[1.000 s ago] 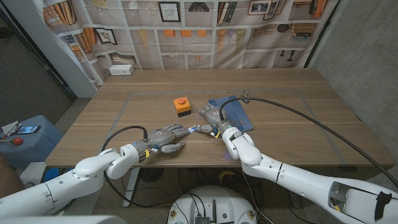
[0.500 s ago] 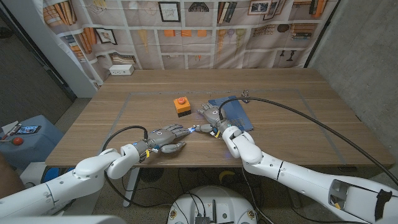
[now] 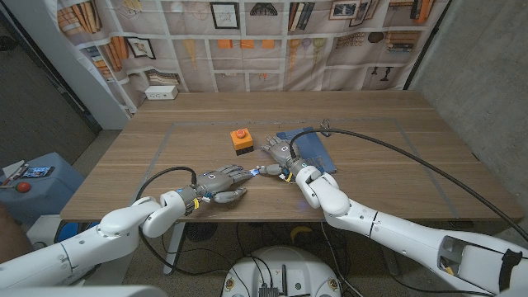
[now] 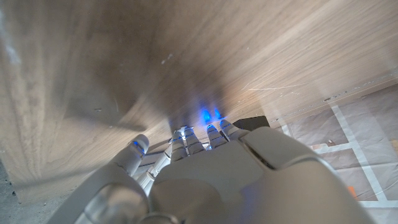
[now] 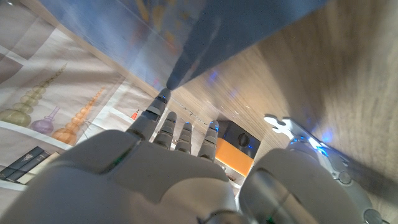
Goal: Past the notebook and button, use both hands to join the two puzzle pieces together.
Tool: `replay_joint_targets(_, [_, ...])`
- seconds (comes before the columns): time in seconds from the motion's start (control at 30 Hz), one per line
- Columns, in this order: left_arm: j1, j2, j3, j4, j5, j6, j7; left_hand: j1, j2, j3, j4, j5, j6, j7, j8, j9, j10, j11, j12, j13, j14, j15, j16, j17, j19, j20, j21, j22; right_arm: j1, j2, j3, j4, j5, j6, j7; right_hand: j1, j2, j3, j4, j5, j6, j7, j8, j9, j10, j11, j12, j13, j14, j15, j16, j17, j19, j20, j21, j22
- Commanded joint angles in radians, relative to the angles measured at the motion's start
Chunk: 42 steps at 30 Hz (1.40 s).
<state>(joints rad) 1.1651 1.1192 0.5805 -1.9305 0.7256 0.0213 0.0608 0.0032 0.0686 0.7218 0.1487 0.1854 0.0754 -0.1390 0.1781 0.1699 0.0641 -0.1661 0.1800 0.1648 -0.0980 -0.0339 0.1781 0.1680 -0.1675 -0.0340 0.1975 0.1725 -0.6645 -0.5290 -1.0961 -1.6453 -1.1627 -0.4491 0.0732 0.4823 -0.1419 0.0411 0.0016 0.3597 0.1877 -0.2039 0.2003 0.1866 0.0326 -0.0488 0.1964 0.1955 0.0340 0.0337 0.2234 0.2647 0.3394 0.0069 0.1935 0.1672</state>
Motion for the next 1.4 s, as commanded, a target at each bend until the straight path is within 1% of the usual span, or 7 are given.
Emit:
replay_joint_targets(0.03, [-0.003,-0.003,0.001,-0.001,0.005,0.001,-0.003,0.007,0.089,0.006,0.001,0.004,0.068,0.054,0.005,0.004,0.069,0.045,0.008,0.007,0.006,-0.076,-0.001,0.002,-0.015,-0.048,0.003,0.002,0.006,-0.012,0.010,-0.004,-0.012,0.028,0.008,0.012,0.003,-0.005,0.000,0.002,0.007,-0.006,0.002,0.000,0.002,-0.007,0.004,0.000,0.005,0.000,0.005,0.003,0.006,-0.007,0.000,0.003])
replay_joint_targets(0.4, [0.014,0.004,-0.004,-0.015,0.003,0.019,0.001,0.007,0.089,0.007,0.001,0.004,0.069,0.055,0.005,0.004,0.068,0.045,0.007,0.007,0.009,-0.078,0.000,0.002,-0.011,-0.048,0.004,0.002,0.007,-0.026,0.014,-0.010,-0.021,0.068,0.011,0.013,0.006,-0.012,0.000,0.002,0.010,-0.007,0.001,0.000,0.004,-0.008,0.004,0.001,0.006,-0.004,0.006,0.003,0.008,-0.009,0.000,0.003])
replay_joint_targets(0.5, [0.016,0.005,-0.005,-0.016,0.003,0.021,0.002,0.007,0.089,0.007,0.001,0.004,0.069,0.054,0.005,0.004,0.069,0.046,0.007,0.007,0.009,-0.077,0.000,0.002,-0.010,-0.048,0.004,0.002,0.008,-0.024,0.016,-0.005,-0.024,0.071,0.014,0.014,0.007,-0.014,0.000,0.002,0.011,-0.007,0.001,0.000,0.005,-0.007,0.004,0.001,0.007,-0.004,0.007,0.003,0.009,-0.009,0.000,0.003])
replay_joint_targets(0.93, [0.014,0.004,-0.004,-0.018,0.003,0.020,-0.002,0.007,0.089,0.008,0.001,0.004,0.070,0.055,0.006,0.005,0.069,0.047,0.008,0.007,0.010,-0.078,-0.001,0.002,-0.009,-0.048,0.003,0.002,0.015,-0.004,0.022,0.026,-0.014,0.065,0.019,0.016,0.011,-0.021,0.001,0.002,0.013,-0.007,0.000,0.000,0.006,-0.007,0.004,0.001,0.007,-0.005,0.006,0.004,0.009,-0.010,-0.001,0.003])
replay_joint_targets(1.4, [0.007,0.003,0.000,-0.016,0.009,0.012,-0.006,0.008,0.089,0.009,0.000,0.004,0.068,0.054,0.004,0.004,0.067,0.047,0.007,0.007,0.011,-0.079,-0.001,0.002,-0.005,-0.049,0.003,0.002,0.019,-0.006,0.022,0.027,-0.009,0.061,0.020,0.021,0.017,-0.029,0.000,0.001,0.018,-0.009,0.000,0.001,0.006,-0.012,0.002,0.001,0.006,-0.007,0.006,0.004,0.007,-0.012,-0.002,0.003])
